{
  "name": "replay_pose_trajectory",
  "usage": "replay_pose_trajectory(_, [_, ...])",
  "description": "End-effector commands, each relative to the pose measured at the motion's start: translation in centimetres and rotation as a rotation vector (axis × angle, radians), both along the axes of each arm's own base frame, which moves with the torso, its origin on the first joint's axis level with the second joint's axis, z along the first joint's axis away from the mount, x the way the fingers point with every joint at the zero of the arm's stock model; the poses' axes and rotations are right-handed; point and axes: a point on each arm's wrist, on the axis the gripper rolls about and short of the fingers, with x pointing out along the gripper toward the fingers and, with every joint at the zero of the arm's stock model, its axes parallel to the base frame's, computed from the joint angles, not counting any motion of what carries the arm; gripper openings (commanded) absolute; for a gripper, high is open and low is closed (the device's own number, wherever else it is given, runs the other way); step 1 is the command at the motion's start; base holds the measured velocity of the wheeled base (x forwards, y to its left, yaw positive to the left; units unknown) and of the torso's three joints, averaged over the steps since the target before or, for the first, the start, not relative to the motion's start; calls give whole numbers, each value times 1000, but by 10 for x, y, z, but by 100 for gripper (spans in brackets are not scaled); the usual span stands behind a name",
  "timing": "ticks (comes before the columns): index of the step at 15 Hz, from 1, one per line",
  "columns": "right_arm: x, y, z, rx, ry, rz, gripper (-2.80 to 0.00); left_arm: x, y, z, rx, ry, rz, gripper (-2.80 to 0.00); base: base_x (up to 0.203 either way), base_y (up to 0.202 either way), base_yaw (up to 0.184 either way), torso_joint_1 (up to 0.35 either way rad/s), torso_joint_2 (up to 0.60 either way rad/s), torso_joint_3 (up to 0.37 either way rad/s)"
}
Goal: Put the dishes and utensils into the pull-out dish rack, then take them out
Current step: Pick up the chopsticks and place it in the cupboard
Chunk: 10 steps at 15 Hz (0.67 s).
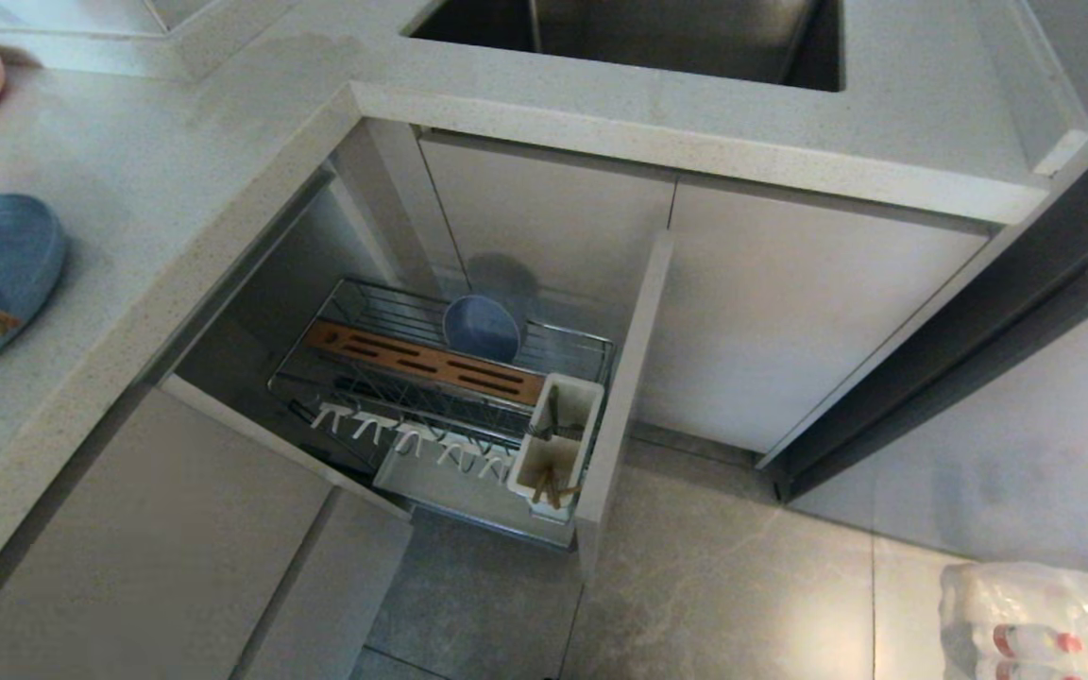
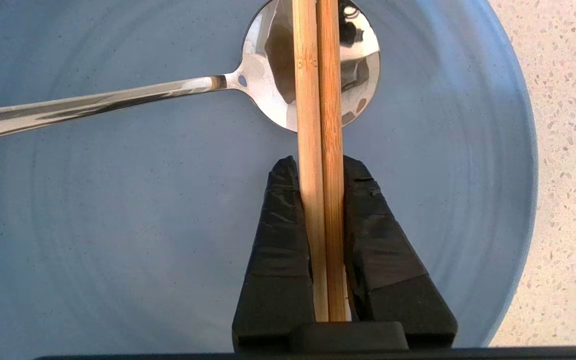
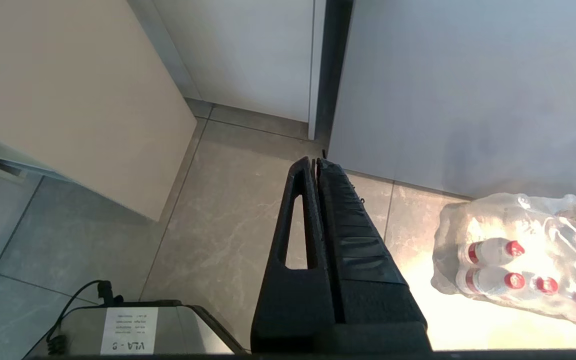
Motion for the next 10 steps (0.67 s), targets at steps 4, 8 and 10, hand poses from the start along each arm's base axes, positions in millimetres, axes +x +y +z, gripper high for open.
replay_pose_trajectory(4, [0, 0, 0, 0, 1, 0, -280, -13, -5, 12, 13, -43, 4, -280, 0, 0, 0, 0, 0, 0])
replay_pose_trajectory(8, [0, 0, 0, 0, 1, 0, -280, -35, -17, 27, 34, -108, -13, -280, 0, 0, 0, 0, 0, 0])
replay_pose_trajectory(10, [0, 0, 0, 0, 1, 0, -280, -44, -23, 33, 44, -136, -26, -280, 0, 0, 0, 0, 0, 0])
